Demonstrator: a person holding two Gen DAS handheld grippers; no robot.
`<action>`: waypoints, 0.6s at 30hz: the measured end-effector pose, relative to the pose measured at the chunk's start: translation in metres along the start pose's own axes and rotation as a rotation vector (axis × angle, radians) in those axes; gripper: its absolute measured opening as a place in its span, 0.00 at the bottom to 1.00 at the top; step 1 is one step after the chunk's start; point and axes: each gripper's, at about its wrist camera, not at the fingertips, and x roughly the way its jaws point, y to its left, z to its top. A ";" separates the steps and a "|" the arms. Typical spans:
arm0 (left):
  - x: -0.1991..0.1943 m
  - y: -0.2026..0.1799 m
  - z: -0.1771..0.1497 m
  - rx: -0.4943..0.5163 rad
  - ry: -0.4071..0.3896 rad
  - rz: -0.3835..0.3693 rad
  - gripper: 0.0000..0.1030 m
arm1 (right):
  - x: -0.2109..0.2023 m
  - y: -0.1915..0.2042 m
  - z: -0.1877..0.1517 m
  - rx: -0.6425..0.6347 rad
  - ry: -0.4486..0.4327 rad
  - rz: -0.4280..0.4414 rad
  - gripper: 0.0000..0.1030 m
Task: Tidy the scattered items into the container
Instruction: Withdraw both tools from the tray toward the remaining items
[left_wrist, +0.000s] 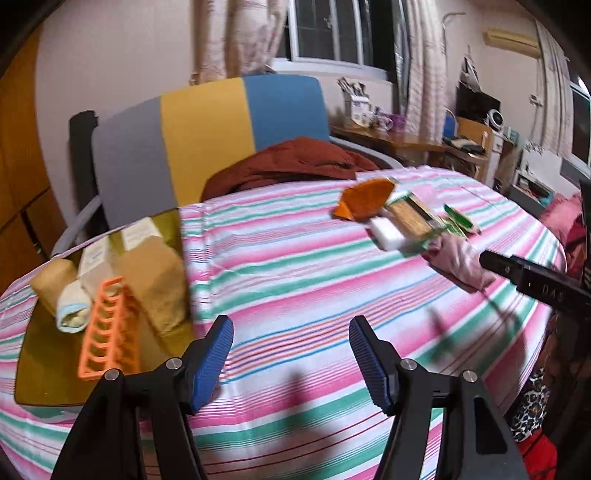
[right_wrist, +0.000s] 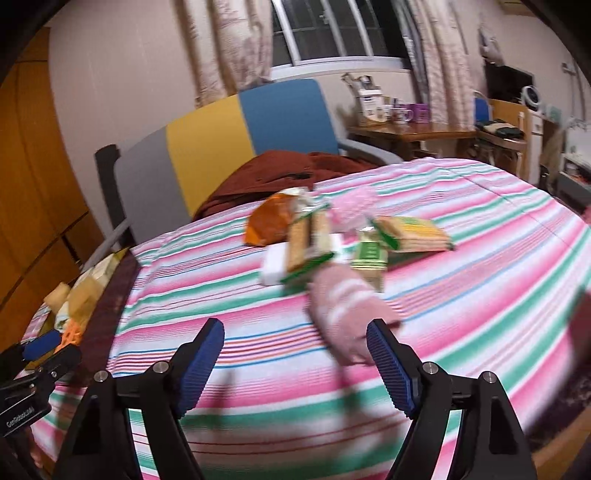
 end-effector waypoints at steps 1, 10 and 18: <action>0.004 -0.004 -0.001 0.007 0.007 -0.008 0.65 | 0.000 -0.006 0.000 0.004 -0.001 -0.015 0.79; 0.032 -0.037 -0.023 0.086 0.058 -0.098 0.65 | 0.008 -0.045 -0.003 0.036 0.011 -0.060 0.81; 0.042 -0.040 -0.033 0.082 0.087 -0.127 0.65 | 0.033 -0.041 0.008 -0.016 0.060 -0.030 0.82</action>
